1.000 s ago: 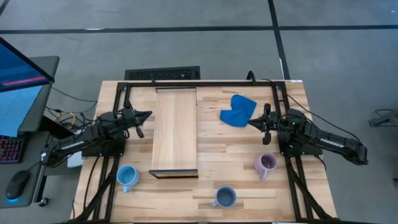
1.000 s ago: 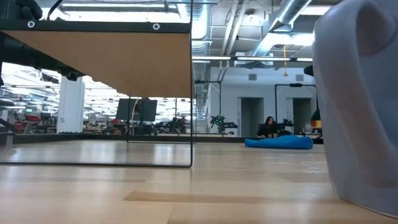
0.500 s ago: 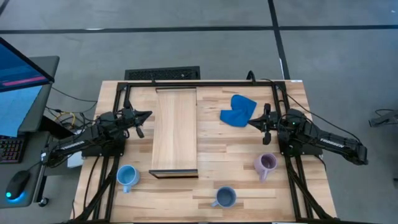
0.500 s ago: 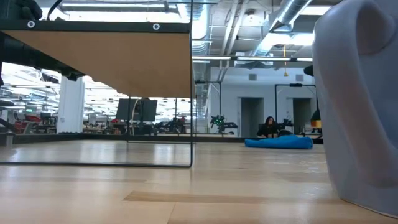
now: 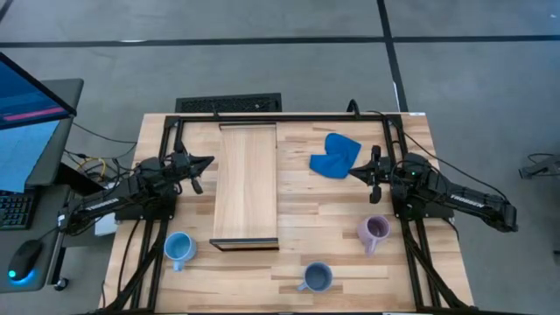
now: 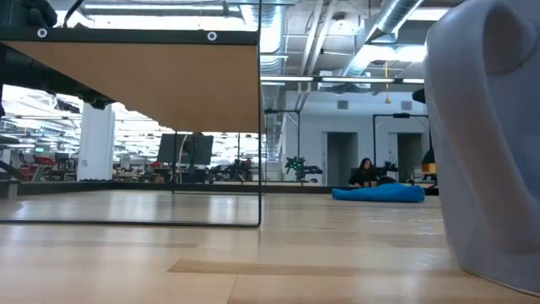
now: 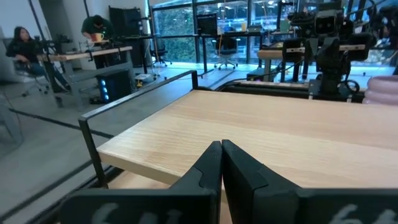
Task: Stack small to large cups/mugs on shelf
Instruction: Put the light blue mug on the shelf
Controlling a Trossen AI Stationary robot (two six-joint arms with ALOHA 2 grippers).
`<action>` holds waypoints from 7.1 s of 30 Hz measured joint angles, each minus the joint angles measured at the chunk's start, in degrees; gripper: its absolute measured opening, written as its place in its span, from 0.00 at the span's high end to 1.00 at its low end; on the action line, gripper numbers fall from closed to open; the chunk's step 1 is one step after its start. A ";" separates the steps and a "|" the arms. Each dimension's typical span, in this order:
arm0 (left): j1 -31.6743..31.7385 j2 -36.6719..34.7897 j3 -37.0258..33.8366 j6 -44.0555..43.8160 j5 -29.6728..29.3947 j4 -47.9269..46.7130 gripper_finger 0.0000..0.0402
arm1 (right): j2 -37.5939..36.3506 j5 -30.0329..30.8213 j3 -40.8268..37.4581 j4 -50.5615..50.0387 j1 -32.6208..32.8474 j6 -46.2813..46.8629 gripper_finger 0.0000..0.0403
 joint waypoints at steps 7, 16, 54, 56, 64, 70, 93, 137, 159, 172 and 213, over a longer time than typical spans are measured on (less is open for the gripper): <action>0.00 0.01 0.00 -0.30 -0.02 0.04 0.93 | 0.00 0.00 0.00 0.01 -0.01 -0.04 0.92; 0.02 0.00 0.01 -0.11 4.45 -0.08 0.75 | 0.01 0.00 0.01 0.01 0.01 -0.04 0.92; -22.91 36.87 59.31 -5.70 7.11 -58.65 0.73 | 0.01 0.22 -0.02 0.18 0.01 -1.55 0.92; -24.77 39.87 62.66 -8.74 6.98 -64.93 0.73 | -0.02 0.22 -0.02 0.18 0.01 -1.57 0.92; -32.10 48.09 63.02 -26.29 9.56 -81.44 0.73 | 0.01 0.24 -0.02 0.20 -0.01 -1.60 0.92; -35.48 52.17 61.20 -30.16 11.68 -81.59 0.73 | 0.00 0.24 -0.02 0.22 0.01 -1.57 0.92; -46.46 56.16 61.20 -29.31 7.08 -81.05 0.73 | 0.01 1.77 -0.04 1.35 -0.10 10.13 0.92; -70.33 57.11 61.20 -35.00 -3.15 -67.12 0.73 | 0.01 1.77 -0.04 1.45 -0.10 10.53 0.92; -73.02 58.12 53.03 -52.76 -2.59 -70.78 0.73 | -0.02 1.77 0.03 4.13 -0.01 10.54 0.92; -71.41 63.06 52.06 -51.32 -0.07 -70.53 0.73 | -0.02 1.77 0.03 4.11 -0.01 10.56 0.92; -66.86 74.00 46.01 -49.88 5.50 -70.52 0.73 | 0.01 1.77 0.01 4.07 -0.01 12.52 0.92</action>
